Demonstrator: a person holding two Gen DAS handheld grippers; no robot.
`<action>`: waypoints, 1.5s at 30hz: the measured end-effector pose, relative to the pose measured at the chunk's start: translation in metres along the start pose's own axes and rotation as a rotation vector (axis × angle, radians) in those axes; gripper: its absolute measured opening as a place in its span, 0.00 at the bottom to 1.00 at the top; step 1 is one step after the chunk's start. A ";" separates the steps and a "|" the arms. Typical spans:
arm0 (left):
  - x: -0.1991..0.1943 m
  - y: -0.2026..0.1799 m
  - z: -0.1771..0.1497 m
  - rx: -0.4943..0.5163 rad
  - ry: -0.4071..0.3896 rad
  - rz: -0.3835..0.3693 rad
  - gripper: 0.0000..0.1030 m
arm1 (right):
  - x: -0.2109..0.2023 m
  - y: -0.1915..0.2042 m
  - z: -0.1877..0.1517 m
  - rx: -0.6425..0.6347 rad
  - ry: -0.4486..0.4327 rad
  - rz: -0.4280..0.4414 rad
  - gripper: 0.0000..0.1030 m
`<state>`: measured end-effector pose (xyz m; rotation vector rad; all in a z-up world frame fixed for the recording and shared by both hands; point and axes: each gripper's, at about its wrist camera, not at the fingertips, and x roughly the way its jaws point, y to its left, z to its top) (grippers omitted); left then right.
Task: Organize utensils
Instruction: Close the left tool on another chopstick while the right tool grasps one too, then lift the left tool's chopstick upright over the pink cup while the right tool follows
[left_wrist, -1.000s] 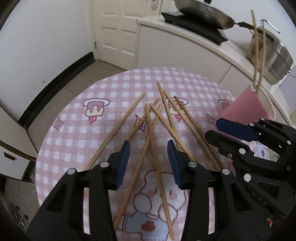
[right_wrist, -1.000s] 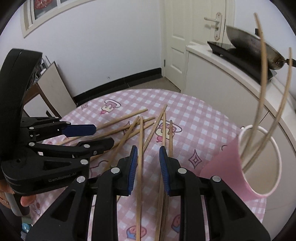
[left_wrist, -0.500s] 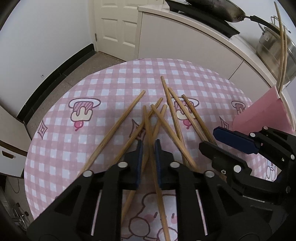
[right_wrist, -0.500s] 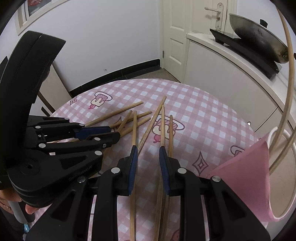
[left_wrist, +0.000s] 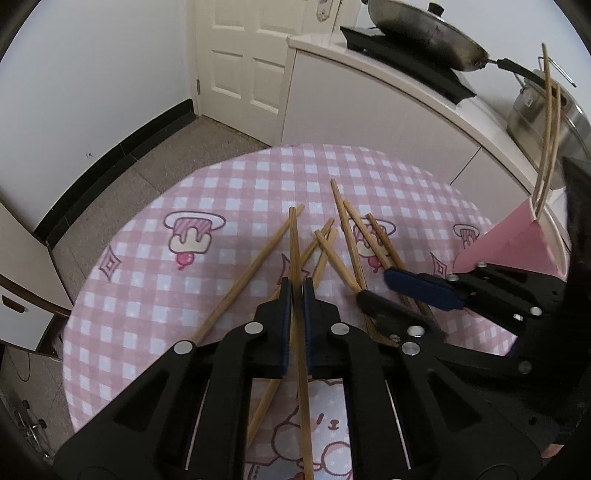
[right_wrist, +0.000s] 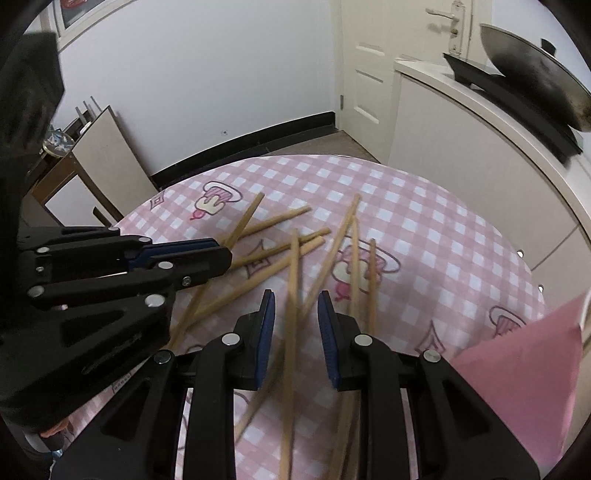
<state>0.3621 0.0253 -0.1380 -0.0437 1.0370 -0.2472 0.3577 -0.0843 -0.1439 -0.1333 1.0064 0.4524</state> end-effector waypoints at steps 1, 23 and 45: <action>-0.003 0.002 0.000 -0.001 -0.004 -0.002 0.06 | 0.002 0.002 0.001 -0.003 0.002 -0.001 0.21; -0.029 0.007 -0.002 -0.027 -0.053 -0.007 0.06 | -0.028 0.003 0.007 -0.014 -0.078 -0.054 0.04; -0.138 -0.072 -0.006 0.085 -0.255 -0.075 0.06 | -0.176 -0.004 -0.020 -0.014 -0.331 -0.059 0.04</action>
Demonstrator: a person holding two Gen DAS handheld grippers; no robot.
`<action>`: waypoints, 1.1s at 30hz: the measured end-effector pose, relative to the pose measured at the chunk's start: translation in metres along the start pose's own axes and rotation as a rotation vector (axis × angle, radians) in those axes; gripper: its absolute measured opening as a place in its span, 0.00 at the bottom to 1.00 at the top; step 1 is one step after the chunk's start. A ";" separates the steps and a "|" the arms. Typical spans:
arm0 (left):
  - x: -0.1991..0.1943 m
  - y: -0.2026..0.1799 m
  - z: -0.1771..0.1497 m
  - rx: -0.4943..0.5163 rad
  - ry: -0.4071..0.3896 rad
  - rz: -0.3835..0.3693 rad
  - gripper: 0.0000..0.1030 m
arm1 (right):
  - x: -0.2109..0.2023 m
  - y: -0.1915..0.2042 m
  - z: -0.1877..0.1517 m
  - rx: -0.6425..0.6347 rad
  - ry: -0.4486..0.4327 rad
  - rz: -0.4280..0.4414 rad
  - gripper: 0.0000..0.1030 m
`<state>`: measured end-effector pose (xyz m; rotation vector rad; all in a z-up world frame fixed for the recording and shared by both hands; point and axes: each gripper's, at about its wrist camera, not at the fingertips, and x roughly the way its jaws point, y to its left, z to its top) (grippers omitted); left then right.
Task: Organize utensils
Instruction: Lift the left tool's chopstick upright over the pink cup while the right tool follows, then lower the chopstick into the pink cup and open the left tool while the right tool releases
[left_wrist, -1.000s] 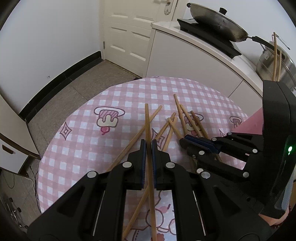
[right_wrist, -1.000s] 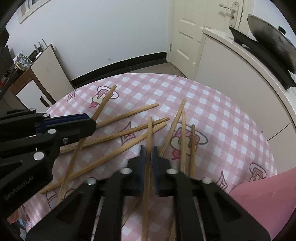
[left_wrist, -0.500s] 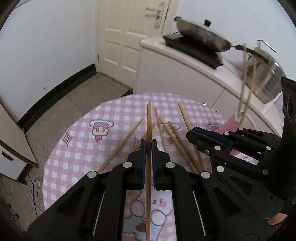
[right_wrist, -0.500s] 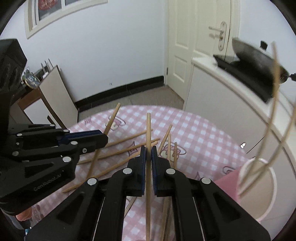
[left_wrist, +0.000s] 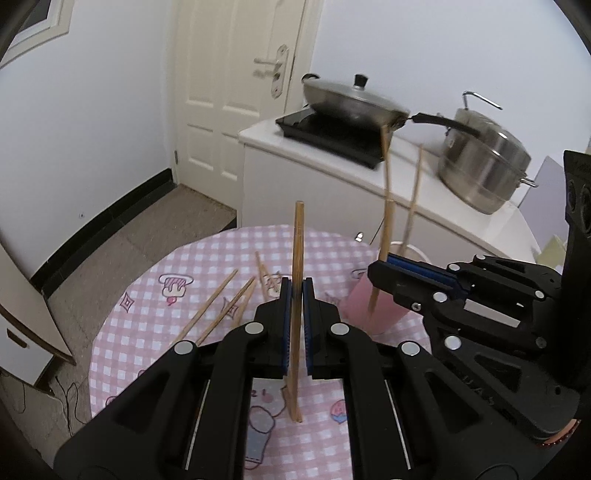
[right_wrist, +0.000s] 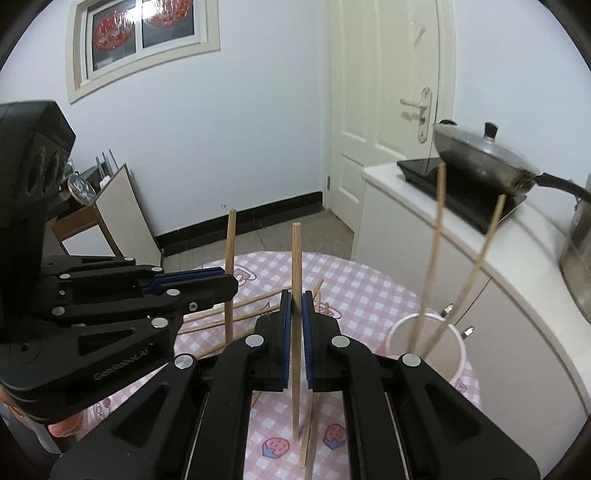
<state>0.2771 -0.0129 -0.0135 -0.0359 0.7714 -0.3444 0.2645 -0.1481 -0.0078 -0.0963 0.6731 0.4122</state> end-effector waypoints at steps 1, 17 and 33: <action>-0.004 -0.004 0.002 0.002 -0.009 -0.003 0.06 | -0.004 -0.002 0.001 0.002 -0.007 -0.001 0.04; -0.053 -0.056 0.037 0.038 -0.153 -0.072 0.06 | -0.069 -0.031 0.020 0.037 -0.128 -0.061 0.04; -0.057 -0.093 0.086 0.010 -0.337 -0.117 0.06 | -0.095 -0.073 0.045 0.070 -0.246 -0.174 0.04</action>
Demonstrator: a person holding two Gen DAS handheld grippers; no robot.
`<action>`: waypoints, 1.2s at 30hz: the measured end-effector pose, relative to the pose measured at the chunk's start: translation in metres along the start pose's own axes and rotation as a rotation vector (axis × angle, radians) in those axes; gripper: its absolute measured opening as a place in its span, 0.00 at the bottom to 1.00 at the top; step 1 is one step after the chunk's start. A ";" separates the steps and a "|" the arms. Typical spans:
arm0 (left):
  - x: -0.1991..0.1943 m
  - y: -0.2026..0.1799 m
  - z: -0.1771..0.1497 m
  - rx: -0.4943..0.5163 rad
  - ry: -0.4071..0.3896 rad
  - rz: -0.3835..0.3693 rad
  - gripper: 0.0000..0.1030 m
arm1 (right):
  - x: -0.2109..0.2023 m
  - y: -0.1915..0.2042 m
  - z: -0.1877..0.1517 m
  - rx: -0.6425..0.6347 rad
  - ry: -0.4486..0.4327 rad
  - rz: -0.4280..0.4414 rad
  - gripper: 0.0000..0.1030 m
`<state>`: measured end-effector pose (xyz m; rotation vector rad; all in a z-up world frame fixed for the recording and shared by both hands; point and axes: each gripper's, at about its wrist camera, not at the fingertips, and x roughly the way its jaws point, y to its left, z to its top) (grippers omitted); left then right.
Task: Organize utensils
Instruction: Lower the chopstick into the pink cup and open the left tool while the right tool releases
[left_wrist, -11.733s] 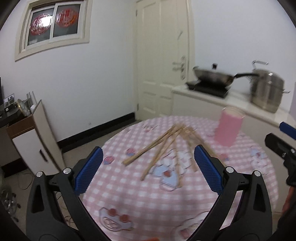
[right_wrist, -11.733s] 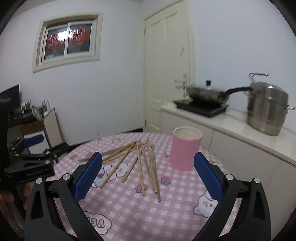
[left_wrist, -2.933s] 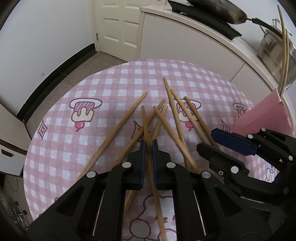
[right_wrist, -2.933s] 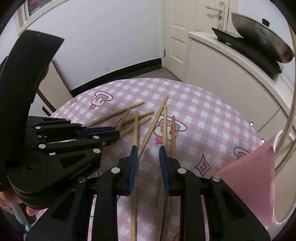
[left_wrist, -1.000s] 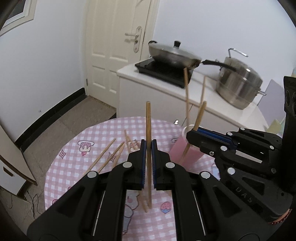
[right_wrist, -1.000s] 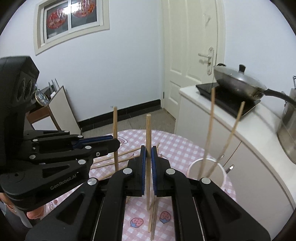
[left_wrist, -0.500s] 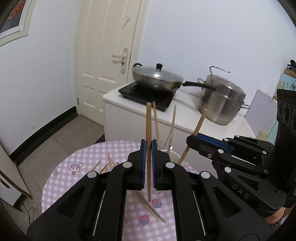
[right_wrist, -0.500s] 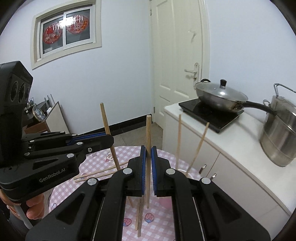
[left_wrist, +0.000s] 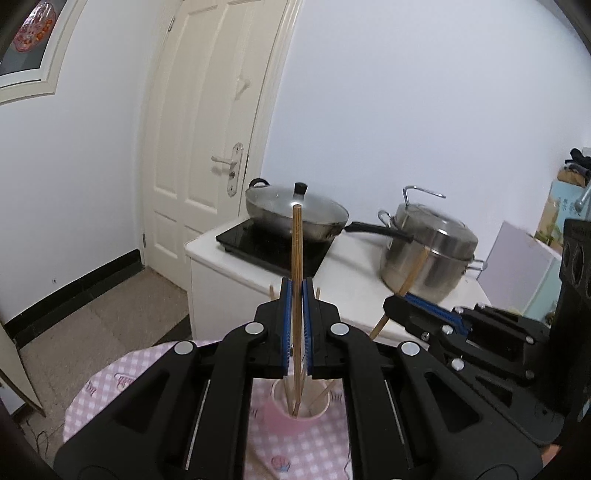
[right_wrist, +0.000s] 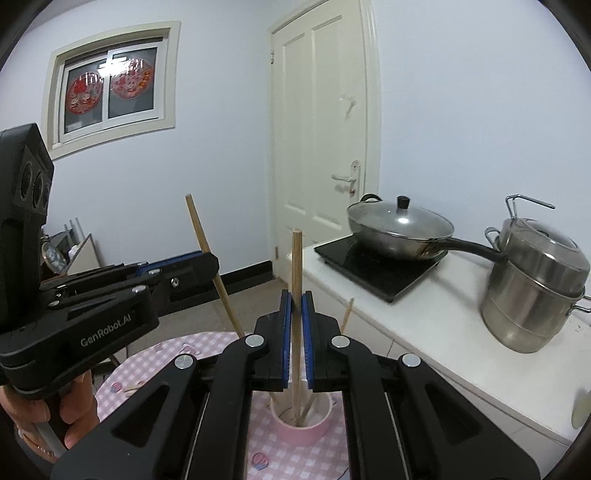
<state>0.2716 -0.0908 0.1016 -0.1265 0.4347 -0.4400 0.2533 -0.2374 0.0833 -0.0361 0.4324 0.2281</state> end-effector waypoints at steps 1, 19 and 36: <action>0.005 -0.001 -0.001 -0.004 -0.005 -0.005 0.06 | 0.002 -0.002 -0.002 0.004 0.000 -0.001 0.04; 0.063 0.008 -0.064 0.055 0.096 0.045 0.06 | 0.037 -0.023 -0.054 0.074 0.097 -0.012 0.04; 0.069 0.020 -0.094 0.052 0.190 0.035 0.06 | 0.043 -0.030 -0.077 0.120 0.154 -0.006 0.05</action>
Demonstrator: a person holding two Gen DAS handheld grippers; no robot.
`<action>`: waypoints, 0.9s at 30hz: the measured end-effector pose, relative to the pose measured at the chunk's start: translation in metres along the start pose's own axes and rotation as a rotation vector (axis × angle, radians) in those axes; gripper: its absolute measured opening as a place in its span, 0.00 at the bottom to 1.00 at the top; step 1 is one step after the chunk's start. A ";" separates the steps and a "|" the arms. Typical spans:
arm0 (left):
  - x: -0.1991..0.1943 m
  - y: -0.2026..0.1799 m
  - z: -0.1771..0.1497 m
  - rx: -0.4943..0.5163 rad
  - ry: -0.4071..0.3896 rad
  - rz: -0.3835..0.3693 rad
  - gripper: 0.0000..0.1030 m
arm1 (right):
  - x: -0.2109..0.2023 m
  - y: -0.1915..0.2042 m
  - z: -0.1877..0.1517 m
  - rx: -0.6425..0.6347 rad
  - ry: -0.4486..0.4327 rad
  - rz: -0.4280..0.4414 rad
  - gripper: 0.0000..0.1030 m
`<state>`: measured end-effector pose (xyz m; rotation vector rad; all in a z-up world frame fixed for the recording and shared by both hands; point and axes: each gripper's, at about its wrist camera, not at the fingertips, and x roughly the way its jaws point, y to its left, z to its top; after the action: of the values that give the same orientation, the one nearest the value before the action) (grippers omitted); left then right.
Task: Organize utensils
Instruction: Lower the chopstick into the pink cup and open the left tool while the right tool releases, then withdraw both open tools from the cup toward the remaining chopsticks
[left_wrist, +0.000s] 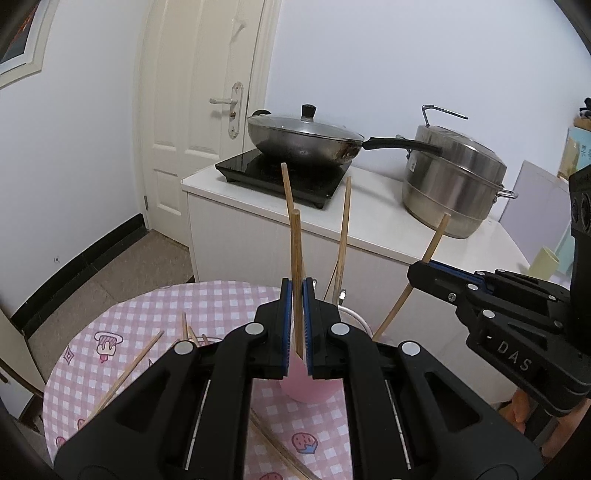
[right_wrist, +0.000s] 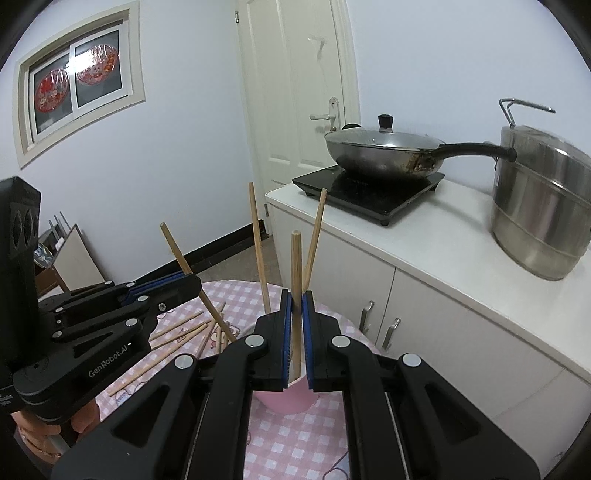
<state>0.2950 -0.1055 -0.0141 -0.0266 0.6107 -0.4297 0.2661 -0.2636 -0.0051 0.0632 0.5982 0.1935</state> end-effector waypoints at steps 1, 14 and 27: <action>0.000 0.000 0.001 -0.004 0.004 -0.003 0.06 | -0.001 0.000 0.000 0.000 -0.002 -0.002 0.05; -0.016 -0.005 0.003 0.013 0.027 -0.039 0.07 | -0.018 0.007 0.002 -0.003 -0.016 0.007 0.11; -0.061 0.013 -0.001 0.046 -0.017 0.028 0.62 | -0.036 0.041 -0.001 -0.070 -0.016 0.050 0.15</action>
<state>0.2546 -0.0689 0.0167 0.0224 0.5837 -0.4160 0.2303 -0.2307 0.0186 0.0116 0.5739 0.2624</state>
